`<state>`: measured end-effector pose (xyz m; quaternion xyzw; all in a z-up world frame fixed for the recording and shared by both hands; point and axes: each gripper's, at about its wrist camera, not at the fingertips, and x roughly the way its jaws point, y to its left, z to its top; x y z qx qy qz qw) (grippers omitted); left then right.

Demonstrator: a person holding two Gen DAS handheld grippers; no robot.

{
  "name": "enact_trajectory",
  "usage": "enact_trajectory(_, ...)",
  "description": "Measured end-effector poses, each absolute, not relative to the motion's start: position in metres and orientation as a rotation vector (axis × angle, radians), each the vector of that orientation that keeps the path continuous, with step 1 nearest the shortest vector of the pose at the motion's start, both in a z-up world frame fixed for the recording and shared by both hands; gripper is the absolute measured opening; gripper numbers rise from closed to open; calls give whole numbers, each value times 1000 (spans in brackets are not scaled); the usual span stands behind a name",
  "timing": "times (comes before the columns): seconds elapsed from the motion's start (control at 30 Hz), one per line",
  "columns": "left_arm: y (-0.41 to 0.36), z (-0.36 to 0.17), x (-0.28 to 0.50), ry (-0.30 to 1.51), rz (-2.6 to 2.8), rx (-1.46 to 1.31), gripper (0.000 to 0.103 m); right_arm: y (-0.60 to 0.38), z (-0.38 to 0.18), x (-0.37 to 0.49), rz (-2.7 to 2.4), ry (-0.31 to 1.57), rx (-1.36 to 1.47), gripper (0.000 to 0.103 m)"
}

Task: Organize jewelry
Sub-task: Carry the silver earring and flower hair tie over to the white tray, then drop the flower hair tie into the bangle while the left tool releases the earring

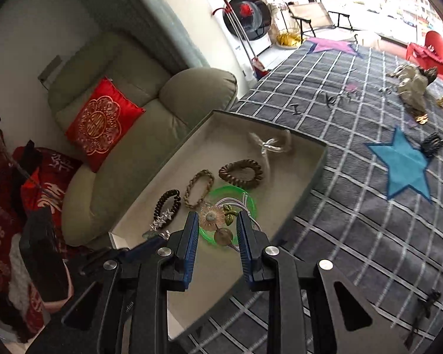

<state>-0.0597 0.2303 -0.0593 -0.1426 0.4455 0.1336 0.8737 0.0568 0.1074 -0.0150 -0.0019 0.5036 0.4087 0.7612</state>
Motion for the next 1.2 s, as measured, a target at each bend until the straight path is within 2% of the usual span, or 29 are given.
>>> enact_trajectory(0.57,228,-74,-43,979,287,-267,11,144,-64,84,889,1226,-31,28)
enact_trajectory(1.2,225,-81,-40,999,300,-253,11,152,-85,90,865,1294,-33,30)
